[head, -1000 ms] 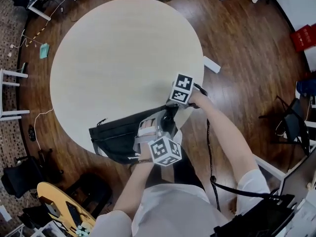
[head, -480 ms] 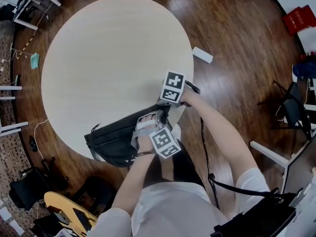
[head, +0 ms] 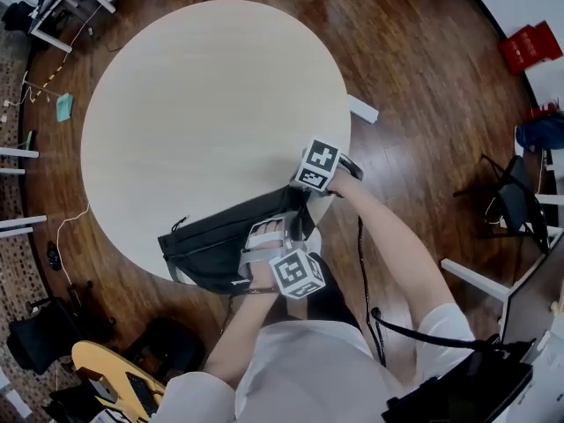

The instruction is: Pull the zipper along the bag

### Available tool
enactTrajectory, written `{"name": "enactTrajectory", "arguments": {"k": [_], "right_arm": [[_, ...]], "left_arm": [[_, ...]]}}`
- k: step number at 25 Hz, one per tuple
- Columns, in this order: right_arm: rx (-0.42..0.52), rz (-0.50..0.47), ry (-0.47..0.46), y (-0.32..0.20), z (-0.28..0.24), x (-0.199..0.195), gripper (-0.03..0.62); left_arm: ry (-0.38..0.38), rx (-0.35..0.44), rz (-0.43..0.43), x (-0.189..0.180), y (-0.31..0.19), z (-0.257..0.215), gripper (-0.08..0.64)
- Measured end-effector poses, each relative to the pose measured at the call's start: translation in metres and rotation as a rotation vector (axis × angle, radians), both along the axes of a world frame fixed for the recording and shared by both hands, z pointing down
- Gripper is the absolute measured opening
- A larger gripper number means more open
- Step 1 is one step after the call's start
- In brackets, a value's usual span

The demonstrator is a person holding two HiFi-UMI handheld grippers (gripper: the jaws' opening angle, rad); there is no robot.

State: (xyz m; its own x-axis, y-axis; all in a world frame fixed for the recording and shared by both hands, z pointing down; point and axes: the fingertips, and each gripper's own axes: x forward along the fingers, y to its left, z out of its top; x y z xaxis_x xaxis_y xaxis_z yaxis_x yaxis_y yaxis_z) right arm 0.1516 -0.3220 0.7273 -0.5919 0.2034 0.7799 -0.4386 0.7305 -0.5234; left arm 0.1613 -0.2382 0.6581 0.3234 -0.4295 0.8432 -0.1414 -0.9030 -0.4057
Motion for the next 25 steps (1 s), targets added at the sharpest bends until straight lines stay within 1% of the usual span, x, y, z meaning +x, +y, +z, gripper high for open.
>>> {"name": "enactTrajectory", "arguments": {"k": [2,5,7,9,12,16,18,20,22,25], "right_arm": [[0.016,-0.011,0.044,-0.002,0.003,0.004,-0.009],[0.033,-0.034,0.117,-0.004,0.005,0.005,-0.009],[0.042,-0.039,0.166,-0.001,0.004,0.003,-0.009],[0.043,-0.033,0.201,0.001,0.004,0.001,-0.009],[0.034,-0.024,0.222,0.001,0.005,0.002,-0.009],[-0.025,0.004,0.199,0.003,0.005,0.004,-0.009],[-0.045,0.016,0.182,0.005,0.005,0.0,-0.009],[-0.043,0.012,0.186,0.007,0.005,-0.006,-0.009],[-0.02,-0.016,0.224,0.008,0.005,-0.009,-0.009],[0.019,-0.045,0.305,0.005,0.006,-0.009,-0.008]], "left_arm": [[0.036,-0.008,-0.028,-0.008,0.004,-0.004,0.023],[0.135,-0.033,-0.095,-0.021,0.01,-0.017,0.021],[0.198,-0.044,-0.135,-0.037,0.018,-0.025,0.021],[0.237,-0.04,-0.164,-0.055,0.023,-0.031,0.021],[0.289,-0.054,-0.199,-0.076,0.026,-0.039,0.021],[0.37,-0.101,-0.24,-0.097,0.028,-0.051,0.021],[0.398,-0.105,-0.261,-0.112,0.028,-0.055,0.021],[0.417,-0.112,-0.277,-0.126,0.029,-0.055,0.021],[0.426,-0.114,-0.289,-0.141,0.031,-0.053,0.021],[0.434,-0.118,-0.321,-0.164,0.031,-0.05,0.021]]}}
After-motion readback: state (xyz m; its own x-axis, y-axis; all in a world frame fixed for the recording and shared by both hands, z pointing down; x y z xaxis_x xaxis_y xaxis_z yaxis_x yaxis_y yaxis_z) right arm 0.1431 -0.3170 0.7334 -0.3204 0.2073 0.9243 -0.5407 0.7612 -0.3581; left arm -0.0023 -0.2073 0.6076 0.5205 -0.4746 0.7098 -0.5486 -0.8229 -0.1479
